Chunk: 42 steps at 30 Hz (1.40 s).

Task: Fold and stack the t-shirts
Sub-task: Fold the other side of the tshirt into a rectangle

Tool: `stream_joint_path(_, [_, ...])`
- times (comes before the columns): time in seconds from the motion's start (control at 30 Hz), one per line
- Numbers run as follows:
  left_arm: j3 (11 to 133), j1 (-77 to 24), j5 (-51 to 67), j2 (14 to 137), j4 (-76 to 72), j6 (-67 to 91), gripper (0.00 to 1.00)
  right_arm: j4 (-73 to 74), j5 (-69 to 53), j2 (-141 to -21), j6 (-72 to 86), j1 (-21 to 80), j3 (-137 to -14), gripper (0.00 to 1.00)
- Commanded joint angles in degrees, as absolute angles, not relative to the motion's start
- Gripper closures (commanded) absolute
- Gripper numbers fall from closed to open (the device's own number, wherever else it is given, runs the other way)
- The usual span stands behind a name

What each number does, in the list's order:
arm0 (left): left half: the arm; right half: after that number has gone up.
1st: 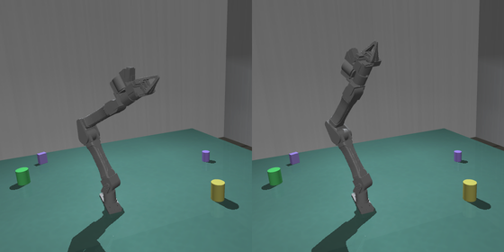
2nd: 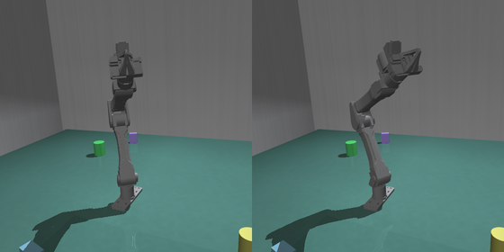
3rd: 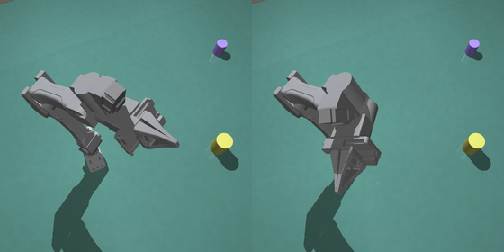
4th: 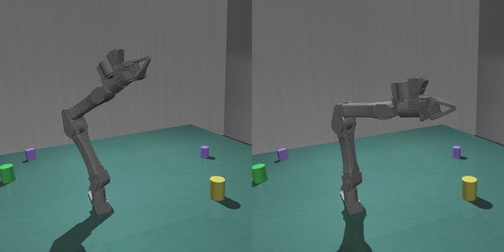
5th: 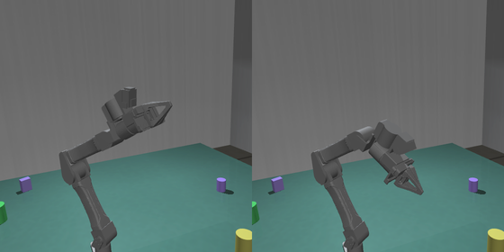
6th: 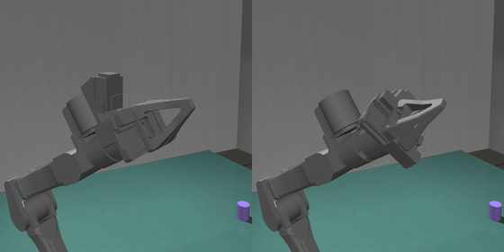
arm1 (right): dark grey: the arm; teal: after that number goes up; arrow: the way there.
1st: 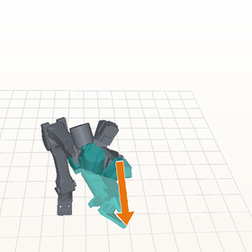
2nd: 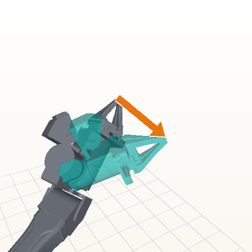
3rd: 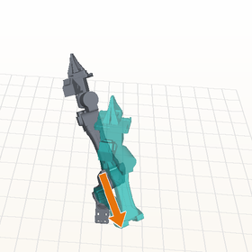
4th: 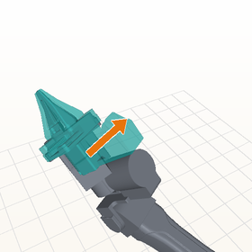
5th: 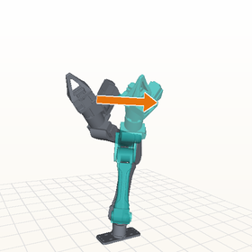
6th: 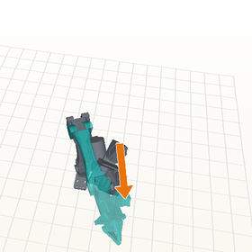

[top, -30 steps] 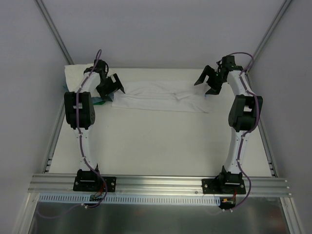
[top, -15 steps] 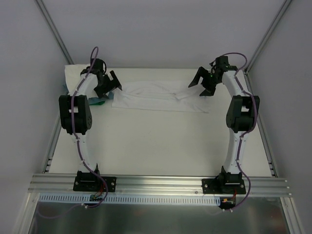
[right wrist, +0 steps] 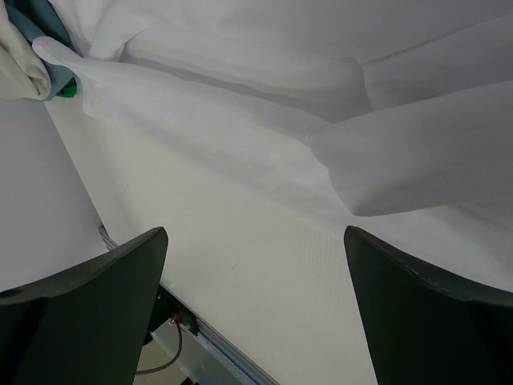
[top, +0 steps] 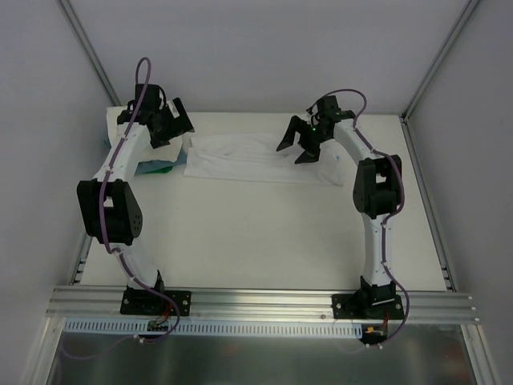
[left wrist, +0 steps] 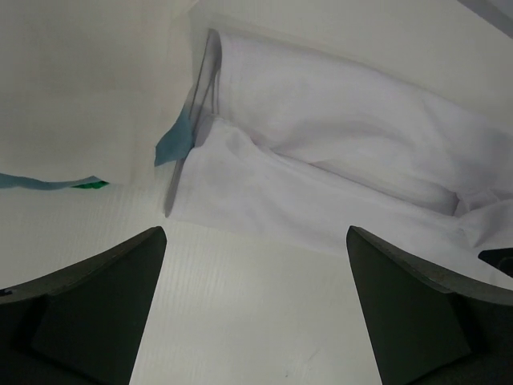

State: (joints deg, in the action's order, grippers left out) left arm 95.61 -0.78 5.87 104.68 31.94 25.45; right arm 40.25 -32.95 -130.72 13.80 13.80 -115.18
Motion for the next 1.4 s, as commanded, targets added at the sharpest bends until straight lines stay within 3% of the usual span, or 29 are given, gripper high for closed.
stream_joint_path(0.0, [95.4,-1.3,5.4,102.0,31.1,22.9,0.01,39.5,-33.8,-130.8,14.7,13.0,-115.6,0.02])
stream_joint_path(0.2, [95.5,-1.3,5.7,101.6,30.9,22.6,0.01,40.4,-32.4,-131.2,13.7,12.8,-115.0,0.03])
stream_joint_path(0.53, [96.0,-1.3,6.5,102.0,30.9,22.4,0.01,39.9,-31.5,-133.9,13.6,12.6,-114.3,0.17])
stream_joint_path(0.83, [96.2,-1.3,6.9,102.0,30.8,22.2,0.01,39.8,-30.0,-134.9,13.1,12.2,-113.5,0.19])
stream_joint_path(1.1, [93.9,-1.8,8.5,100.9,30.5,22.9,0.01,39.3,-30.4,-136.1,14.0,11.7,-116.5,0.52])
stream_joint_path(1.27, [92.1,-1.9,8.8,100.0,30.2,23.1,0.01,38.9,-30.2,-136.7,14.5,11.1,-117.8,0.96])
stream_joint_path(1.37, [91.9,-1.9,9.1,99.8,30.1,23.1,0.01,38.7,-29.9,-136.8,14.8,10.6,-118.9,1.00])
